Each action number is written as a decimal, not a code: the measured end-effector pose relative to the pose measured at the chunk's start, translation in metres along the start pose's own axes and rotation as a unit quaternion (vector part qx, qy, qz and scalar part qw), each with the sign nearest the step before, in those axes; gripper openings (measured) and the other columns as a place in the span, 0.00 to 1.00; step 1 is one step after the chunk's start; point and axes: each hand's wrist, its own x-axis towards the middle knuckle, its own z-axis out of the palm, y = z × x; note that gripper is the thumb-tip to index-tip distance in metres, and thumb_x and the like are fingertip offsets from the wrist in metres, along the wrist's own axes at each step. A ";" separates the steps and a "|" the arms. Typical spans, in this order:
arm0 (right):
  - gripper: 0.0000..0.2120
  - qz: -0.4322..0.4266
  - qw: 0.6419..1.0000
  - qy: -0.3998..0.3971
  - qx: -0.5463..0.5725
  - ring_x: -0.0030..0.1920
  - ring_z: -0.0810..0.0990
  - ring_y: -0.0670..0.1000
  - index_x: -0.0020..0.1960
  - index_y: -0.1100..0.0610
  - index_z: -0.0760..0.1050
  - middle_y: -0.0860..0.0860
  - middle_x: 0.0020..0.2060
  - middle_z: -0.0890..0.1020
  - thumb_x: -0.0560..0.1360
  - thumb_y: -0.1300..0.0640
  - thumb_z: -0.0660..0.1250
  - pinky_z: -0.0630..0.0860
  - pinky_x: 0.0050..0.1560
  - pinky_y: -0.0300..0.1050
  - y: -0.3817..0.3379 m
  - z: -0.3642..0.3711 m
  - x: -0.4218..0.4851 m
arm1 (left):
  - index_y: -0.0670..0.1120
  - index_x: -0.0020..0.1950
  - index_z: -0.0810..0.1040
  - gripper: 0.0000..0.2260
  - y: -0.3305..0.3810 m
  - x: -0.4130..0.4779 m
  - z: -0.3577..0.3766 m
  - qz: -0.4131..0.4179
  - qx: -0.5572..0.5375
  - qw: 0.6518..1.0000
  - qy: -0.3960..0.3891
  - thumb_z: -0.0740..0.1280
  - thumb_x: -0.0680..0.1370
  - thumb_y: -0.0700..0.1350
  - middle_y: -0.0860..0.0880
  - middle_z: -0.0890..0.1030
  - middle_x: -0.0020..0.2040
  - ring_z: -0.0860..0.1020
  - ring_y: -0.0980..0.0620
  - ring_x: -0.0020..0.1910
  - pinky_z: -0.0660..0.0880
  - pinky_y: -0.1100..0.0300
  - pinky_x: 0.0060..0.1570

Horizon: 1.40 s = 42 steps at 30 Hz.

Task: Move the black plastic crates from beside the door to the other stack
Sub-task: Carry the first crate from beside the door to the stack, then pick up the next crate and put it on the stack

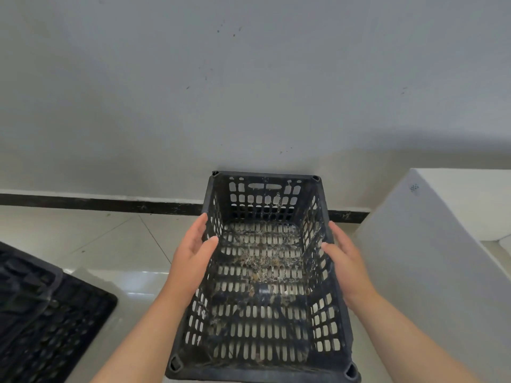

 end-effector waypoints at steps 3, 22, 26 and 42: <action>0.25 0.005 1.000 -0.012 0.029 0.73 0.66 0.41 0.81 0.48 0.65 0.40 0.74 0.70 0.84 0.58 0.61 0.63 0.72 0.43 -0.037 -0.009 -0.021 | 0.54 0.82 0.61 0.26 0.030 -0.025 0.004 -0.012 0.005 1.000 -0.012 0.62 0.84 0.41 0.58 0.66 0.78 0.66 0.59 0.75 0.63 0.58 0.73; 0.20 -0.050 0.984 -0.096 0.142 0.73 0.73 0.46 0.66 0.46 0.77 0.46 0.70 0.79 0.84 0.66 0.59 0.65 0.78 0.49 -0.415 -0.079 -0.175 | 0.48 0.77 0.69 0.22 0.396 -0.141 -0.076 0.018 -0.098 0.995 0.024 0.64 0.83 0.38 0.53 0.74 0.75 0.71 0.55 0.74 0.70 0.78 0.58; 0.17 -0.094 0.979 -0.105 0.147 0.73 0.75 0.47 0.66 0.45 0.76 0.42 0.66 0.81 0.79 0.57 0.63 0.64 0.79 0.55 -0.502 -0.085 -0.204 | 0.51 0.76 0.70 0.22 0.487 -0.162 -0.108 0.048 -0.112 0.992 0.040 0.60 0.84 0.35 0.57 0.75 0.72 0.72 0.59 0.72 0.69 0.73 0.59; 0.20 -0.293 0.927 -0.186 0.142 0.69 0.78 0.51 0.67 0.45 0.78 0.45 0.67 0.83 0.77 0.52 0.61 0.71 0.70 0.57 -0.708 -0.094 -0.298 | 0.52 0.73 0.73 0.23 0.672 -0.250 -0.228 0.218 -0.137 0.962 0.091 0.62 0.77 0.46 0.57 0.78 0.71 0.73 0.60 0.72 0.66 0.54 0.74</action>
